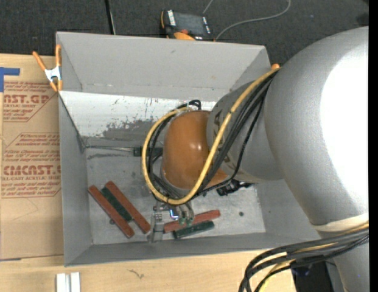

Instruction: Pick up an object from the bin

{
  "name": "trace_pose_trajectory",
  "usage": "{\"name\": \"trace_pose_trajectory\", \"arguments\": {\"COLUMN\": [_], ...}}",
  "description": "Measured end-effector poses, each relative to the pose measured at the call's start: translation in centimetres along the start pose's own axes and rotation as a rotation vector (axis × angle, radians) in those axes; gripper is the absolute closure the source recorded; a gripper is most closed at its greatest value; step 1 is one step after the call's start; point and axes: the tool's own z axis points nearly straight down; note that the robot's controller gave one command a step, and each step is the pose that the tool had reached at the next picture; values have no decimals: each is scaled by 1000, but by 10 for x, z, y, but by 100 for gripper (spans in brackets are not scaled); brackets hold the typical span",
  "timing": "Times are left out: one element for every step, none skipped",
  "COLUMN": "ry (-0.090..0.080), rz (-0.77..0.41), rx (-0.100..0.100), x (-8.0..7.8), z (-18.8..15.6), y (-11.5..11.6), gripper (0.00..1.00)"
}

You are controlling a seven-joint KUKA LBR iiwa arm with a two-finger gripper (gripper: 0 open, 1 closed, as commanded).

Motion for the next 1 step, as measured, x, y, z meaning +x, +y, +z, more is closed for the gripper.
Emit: {"name": "trace_pose_trajectory", "arguments": {"ry": [-2], "rz": [78], "rx": [2], "x": [-5], "z": [32], "y": [-45], "gripper": [0]}}
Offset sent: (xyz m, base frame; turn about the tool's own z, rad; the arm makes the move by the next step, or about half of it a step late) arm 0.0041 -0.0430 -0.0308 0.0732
